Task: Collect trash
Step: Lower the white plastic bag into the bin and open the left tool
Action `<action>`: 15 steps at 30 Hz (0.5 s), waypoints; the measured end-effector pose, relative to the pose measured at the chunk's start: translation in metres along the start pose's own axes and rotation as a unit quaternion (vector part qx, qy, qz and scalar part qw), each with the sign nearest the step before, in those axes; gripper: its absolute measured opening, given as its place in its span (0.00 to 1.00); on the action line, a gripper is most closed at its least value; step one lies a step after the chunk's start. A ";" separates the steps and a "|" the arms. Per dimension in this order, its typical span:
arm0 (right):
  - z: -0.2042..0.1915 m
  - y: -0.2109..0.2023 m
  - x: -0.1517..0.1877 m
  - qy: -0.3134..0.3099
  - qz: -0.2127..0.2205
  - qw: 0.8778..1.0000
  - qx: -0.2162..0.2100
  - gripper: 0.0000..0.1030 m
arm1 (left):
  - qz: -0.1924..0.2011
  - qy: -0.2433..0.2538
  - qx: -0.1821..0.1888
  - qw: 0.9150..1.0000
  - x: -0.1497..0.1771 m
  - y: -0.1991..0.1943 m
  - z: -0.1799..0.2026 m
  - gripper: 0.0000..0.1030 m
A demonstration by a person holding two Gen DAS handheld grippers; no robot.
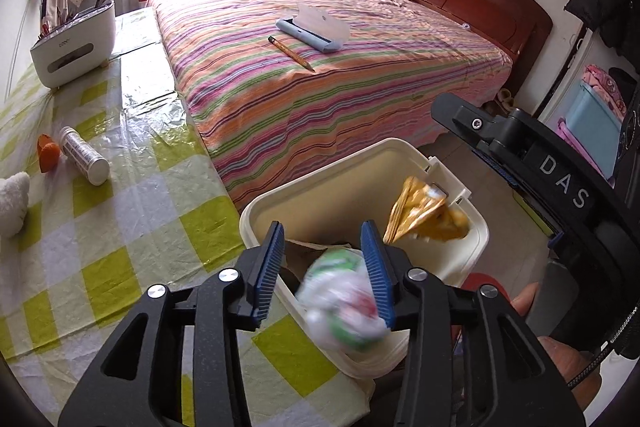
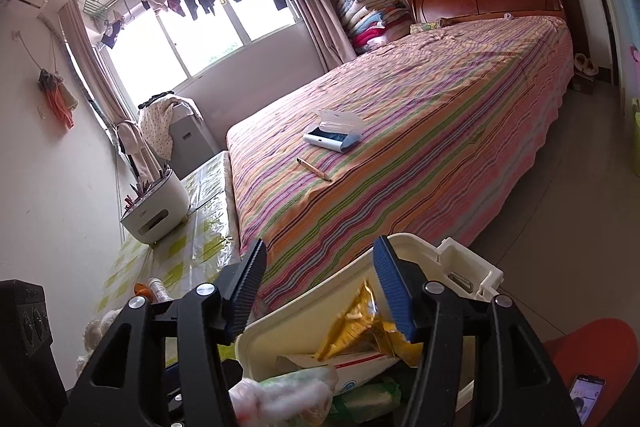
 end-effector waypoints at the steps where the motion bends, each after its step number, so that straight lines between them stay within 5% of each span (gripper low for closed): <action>1: 0.000 -0.001 -0.001 0.002 0.002 1.000 -0.001 0.60 | 0.005 -0.001 -0.006 1.000 -0.001 -0.001 -0.002 0.55; 5: 0.000 -0.001 -0.001 0.002 0.003 1.000 -0.001 0.62 | 0.017 -0.013 -0.016 1.000 -0.004 -0.007 -0.009 0.65; 15: -0.007 0.002 -0.001 0.000 -0.002 1.000 -0.011 0.63 | 0.019 -0.010 -0.036 0.999 -0.001 -0.012 -0.017 0.70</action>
Point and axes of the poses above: each gripper's, at about its wrist camera, not at the fingertips, and y roughly the way its jaws point, z to its right, x to its underside, the point moved 3 cm from there along y, roughly the way its jaws point, and after that the axes turned 3 degrees about -y, right-handed, at the moved point
